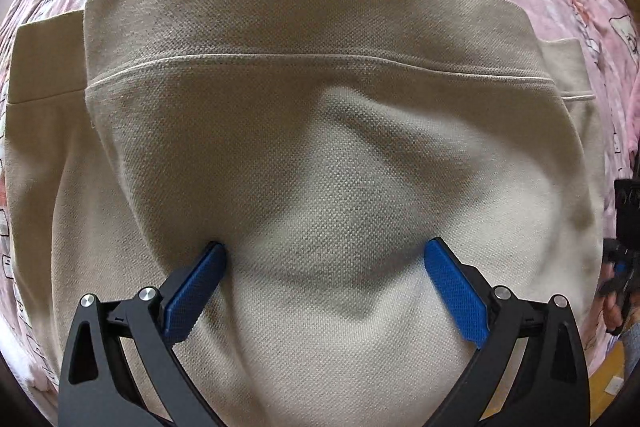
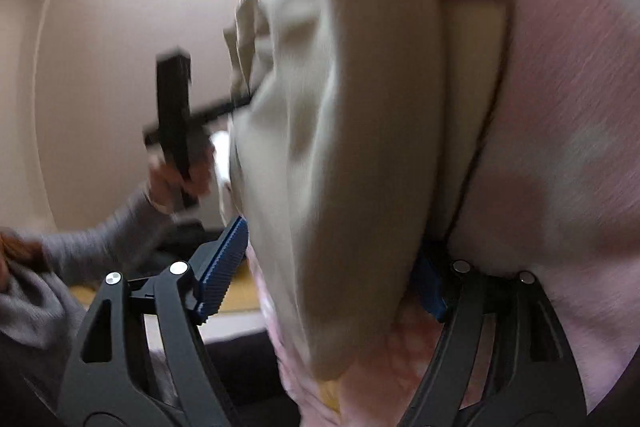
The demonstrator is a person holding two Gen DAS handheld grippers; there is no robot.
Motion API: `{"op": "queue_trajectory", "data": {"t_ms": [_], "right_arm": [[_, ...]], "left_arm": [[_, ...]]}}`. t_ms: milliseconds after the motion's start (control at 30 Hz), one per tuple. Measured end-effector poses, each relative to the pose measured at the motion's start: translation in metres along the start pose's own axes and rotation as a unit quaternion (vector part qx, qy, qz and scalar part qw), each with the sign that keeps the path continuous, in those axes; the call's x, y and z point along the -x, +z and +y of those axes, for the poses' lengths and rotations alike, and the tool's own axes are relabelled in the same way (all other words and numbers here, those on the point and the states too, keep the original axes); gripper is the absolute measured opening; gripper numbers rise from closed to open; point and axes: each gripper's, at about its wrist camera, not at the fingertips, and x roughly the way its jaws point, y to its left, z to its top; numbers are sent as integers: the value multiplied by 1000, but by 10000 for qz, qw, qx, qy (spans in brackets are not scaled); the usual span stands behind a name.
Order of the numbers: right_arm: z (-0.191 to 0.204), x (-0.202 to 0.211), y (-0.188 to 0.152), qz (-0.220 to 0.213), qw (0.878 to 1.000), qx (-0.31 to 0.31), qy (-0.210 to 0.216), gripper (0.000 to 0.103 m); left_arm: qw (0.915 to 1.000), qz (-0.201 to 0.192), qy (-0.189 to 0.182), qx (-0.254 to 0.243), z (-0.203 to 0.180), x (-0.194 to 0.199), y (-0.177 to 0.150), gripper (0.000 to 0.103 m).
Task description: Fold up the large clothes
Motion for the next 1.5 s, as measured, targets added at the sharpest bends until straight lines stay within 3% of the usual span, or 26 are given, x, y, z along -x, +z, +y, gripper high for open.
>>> {"op": "queue_trajectory", "data": {"t_ms": [33,133,167,200,267,300,367,433,467,500,600,833,933,1000,1067,1133,1200,1233,1333,1500], "right_arm": [[-1,-1,-1,-73,10000,-22,7,74],[-2,1,8,-787,9946,-229,638,75],[2,-3,14,-896,9937,-114,670,75],[5,-16,25,-1019,9942,-19,333,74],[8,-27,34,-1160,9932,47,86,74],[9,-26,36,-1126,9935,134,75,74],[1,-18,34,-1174,9920,30,460,73],[-11,-7,29,-1232,9903,-272,589,62],[-12,-6,28,-1221,9912,-325,383,52],[-10,-9,29,-1194,9924,-285,-30,33],[1,-15,30,-1225,9906,-143,-586,28],[34,-7,31,-1362,9857,-166,-973,10],[55,0,31,-1563,9818,-173,-1068,10],[73,3,32,-1711,9788,-214,-1105,10],[84,9,31,-1805,9769,-258,-1110,10],[100,8,33,-1877,9762,-344,-1034,10],[108,11,35,-1864,9752,-313,-1151,10],[114,12,36,-1876,9742,-294,-1223,10],[137,1,47,-1893,9701,-416,-1458,10],[211,-42,60,-1884,9499,-375,-2466,10]], "left_arm": [[10000,-10,0,-17,-1,-1,0,97],[9999,-90,9,-49,-3,-5,0,97],[9999,-114,8,-36,-4,-6,0,97],[9999,-126,14,-29,-4,-7,0,97],[9999,-143,37,-45,-5,-8,0,97],[9999,-124,37,-49,-5,-9,0,97],[10000,-68,0,-36,-4,-10,3,97],[10000,-53,-19,-74,-1,-10,6,97],[9999,-65,-28,-79,-1,-10,7,97],[9999,-87,-35,-82,-1,-10,6,97],[9999,-128,-39,-46,5,-4,1,97],[9997,-189,138,31,9,12,-2,94],[9972,-552,491,-86,2,41,-6,84],[9953,-736,620,81,7,56,-11,84],[9904,-857,1036,324,18,65,-17,84],[9751,-928,1971,412,33,59,-18,84],[9637,-929,2470,412,42,48,-12,83],[9627,-890,2519,416,47,39,-10,85],[9683,-946,2254,507,58,23,-12,85],[9827,-979,1438,642,82,26,-14,85]]}}
